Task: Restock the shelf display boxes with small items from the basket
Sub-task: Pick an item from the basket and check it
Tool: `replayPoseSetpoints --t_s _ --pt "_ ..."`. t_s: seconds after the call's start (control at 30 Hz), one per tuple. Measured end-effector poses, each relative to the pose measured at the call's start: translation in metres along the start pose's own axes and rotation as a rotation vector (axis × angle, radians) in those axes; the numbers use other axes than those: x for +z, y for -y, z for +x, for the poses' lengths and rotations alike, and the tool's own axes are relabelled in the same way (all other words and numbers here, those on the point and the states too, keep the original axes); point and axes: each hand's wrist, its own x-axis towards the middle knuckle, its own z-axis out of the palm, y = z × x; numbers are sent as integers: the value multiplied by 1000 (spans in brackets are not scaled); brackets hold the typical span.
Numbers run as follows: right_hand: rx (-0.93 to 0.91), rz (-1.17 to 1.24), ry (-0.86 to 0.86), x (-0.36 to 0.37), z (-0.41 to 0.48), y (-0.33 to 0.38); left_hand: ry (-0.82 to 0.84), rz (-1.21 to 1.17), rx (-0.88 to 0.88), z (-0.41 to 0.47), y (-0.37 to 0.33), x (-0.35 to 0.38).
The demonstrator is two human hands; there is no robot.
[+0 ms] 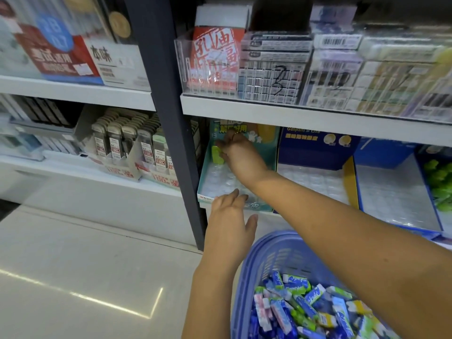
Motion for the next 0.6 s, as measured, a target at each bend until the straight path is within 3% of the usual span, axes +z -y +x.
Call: replayPoseSetpoints --t_s 0.13,0.2,0.27,0.33,0.43,0.6 --pt "0 -33 95 -13 -6 10 17 -15 1 -1 -2 -4" --pt "-27 -145 180 -26 -23 13 -67 -63 7 -8 -8 -7" --pt "2 -29 120 -45 -58 11 -233 -138 39 -18 -16 -8" --pt "53 107 11 -63 -105 -2 -298 -225 71 -28 -26 -3" --pt "213 199 58 -74 -183 -42 -56 -215 57 -38 -41 24" --pt "505 82 564 -28 -285 -114 641 119 -39 -78 -48 111"
